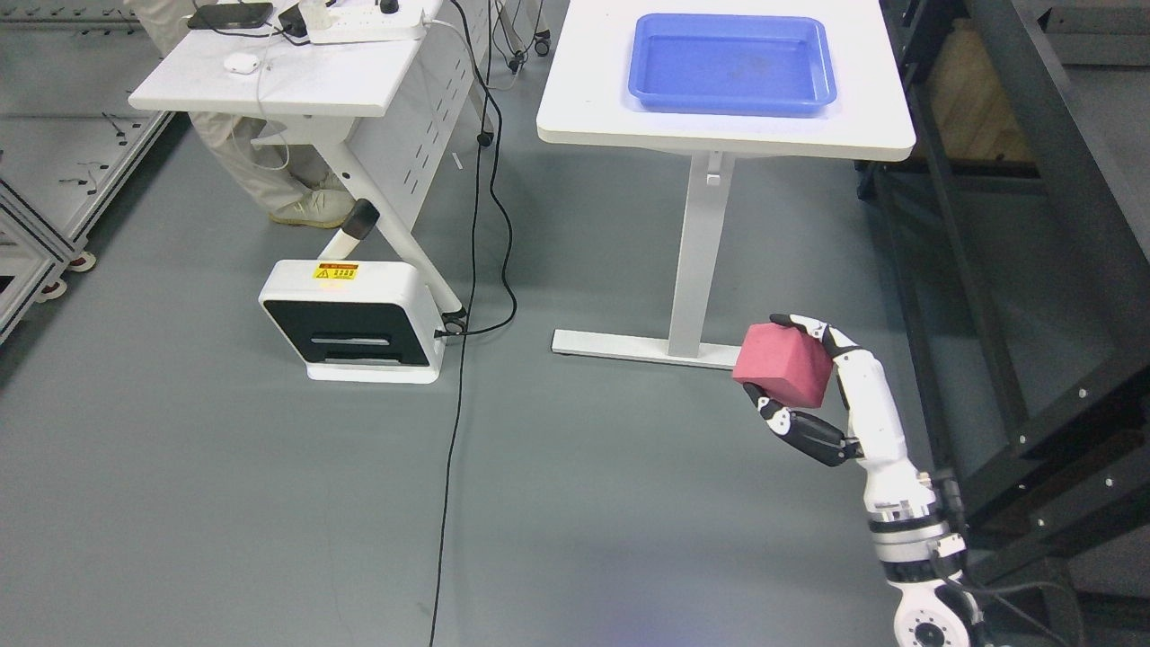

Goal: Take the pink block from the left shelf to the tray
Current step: 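Turn and drive to the white table holding the cube in the right hand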

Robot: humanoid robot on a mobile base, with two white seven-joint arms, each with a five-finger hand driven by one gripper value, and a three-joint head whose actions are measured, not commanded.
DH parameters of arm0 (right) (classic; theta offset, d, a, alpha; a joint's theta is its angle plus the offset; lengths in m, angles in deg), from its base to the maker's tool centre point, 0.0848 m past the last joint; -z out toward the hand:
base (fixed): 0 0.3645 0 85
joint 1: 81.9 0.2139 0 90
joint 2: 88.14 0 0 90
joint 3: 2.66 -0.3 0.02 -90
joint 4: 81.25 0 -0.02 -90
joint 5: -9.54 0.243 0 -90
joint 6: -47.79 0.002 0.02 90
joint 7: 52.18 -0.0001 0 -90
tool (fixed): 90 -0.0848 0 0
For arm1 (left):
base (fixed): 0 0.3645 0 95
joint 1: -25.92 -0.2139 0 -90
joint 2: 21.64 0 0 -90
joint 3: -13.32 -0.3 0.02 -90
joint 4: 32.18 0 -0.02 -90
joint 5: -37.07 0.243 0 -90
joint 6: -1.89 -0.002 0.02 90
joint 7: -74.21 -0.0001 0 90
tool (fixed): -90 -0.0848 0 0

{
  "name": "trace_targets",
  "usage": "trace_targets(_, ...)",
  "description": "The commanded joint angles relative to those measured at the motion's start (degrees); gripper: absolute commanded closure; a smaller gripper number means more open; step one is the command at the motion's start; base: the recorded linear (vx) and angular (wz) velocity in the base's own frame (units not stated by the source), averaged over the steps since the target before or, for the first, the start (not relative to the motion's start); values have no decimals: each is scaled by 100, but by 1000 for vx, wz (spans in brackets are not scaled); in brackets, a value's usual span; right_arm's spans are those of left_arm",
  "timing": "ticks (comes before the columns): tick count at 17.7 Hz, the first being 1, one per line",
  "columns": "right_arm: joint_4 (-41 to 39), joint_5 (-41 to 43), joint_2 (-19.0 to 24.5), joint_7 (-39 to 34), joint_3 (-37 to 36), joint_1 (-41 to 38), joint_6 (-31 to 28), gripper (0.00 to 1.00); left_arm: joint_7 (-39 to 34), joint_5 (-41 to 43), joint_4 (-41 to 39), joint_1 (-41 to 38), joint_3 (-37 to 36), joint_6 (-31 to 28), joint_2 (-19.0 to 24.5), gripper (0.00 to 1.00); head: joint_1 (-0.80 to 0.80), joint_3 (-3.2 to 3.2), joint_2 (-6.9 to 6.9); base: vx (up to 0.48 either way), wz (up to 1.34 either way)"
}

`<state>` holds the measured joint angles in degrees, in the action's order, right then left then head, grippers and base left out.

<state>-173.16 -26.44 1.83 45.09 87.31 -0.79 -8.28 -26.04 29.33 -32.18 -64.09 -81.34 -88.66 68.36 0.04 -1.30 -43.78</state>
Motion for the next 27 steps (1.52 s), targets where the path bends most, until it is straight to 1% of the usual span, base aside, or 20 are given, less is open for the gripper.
trace_targets(1, -37, 3, -96, -6, -50, 1, -27, 94, -4, 0, -100, 168, 0, 2, 100, 0, 0, 0, 0, 268, -44)
trace_targets(24, -37, -5, -96, -33, -50, 27, -9, 94, -4, 0, -100, 168, 0, 2, 100, 0, 0, 0, 0, 323, -32)
trace_targets(27, -37, -23, -96, -243, -24, 53, -27, 94, -4, 0, -100, 168, 0, 2, 100, 0, 0, 0, 0, 268, 0)
